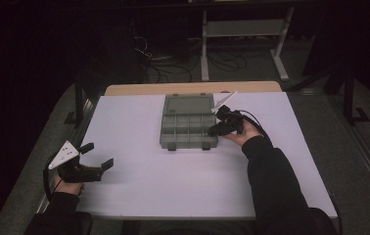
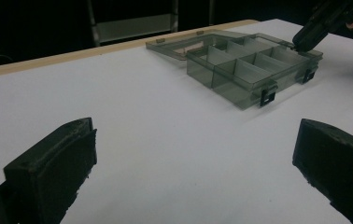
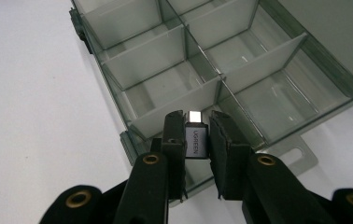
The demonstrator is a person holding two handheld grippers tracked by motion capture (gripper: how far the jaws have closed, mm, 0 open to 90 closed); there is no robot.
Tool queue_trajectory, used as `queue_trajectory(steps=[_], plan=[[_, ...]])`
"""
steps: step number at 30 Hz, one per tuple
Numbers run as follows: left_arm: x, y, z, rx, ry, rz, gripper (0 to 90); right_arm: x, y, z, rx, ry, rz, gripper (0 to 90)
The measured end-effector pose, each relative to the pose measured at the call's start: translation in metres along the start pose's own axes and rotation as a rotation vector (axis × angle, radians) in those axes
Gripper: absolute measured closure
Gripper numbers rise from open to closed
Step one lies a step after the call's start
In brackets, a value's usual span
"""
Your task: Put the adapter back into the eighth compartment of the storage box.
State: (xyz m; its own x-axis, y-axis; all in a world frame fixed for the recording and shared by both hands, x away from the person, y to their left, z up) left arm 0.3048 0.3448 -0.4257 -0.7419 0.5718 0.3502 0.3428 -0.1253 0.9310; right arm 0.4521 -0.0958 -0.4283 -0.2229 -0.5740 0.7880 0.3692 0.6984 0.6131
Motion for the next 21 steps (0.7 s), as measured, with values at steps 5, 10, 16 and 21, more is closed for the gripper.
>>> queue_trajectory(steps=[5,10,16,21], plan=[[0.000,0.000,0.000,0.000,0.000,0.000,0.0,-0.003,0.001,0.002,-0.012,-0.001,0.004,68.4],[0.000,0.000,0.000,0.001,-0.001,0.000,0.0,-0.001,0.002,0.003,-0.007,-0.016,-0.001,59.2],[0.000,0.000,0.000,0.002,-0.001,0.000,0.0,0.009,0.002,0.002,-0.043,-0.046,-0.033,35.0],[0.000,0.000,0.000,0.001,-0.001,0.001,0.0,0.018,0.001,0.002,-0.065,-0.089,-0.050,13.1]])
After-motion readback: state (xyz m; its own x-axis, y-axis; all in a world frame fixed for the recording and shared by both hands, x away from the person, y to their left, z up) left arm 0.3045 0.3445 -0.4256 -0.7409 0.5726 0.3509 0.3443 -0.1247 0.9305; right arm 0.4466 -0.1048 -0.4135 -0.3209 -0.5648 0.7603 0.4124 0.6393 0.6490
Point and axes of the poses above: each handheld gripper's, and its own axes: x roughly backward along the jaws, y roughly out of its top, z roughly to its left, the point moved 3 cm from there along -x, roughly forward along the jaws, and after that the axes turned 5 degrees about x, right-handed, at the moved point
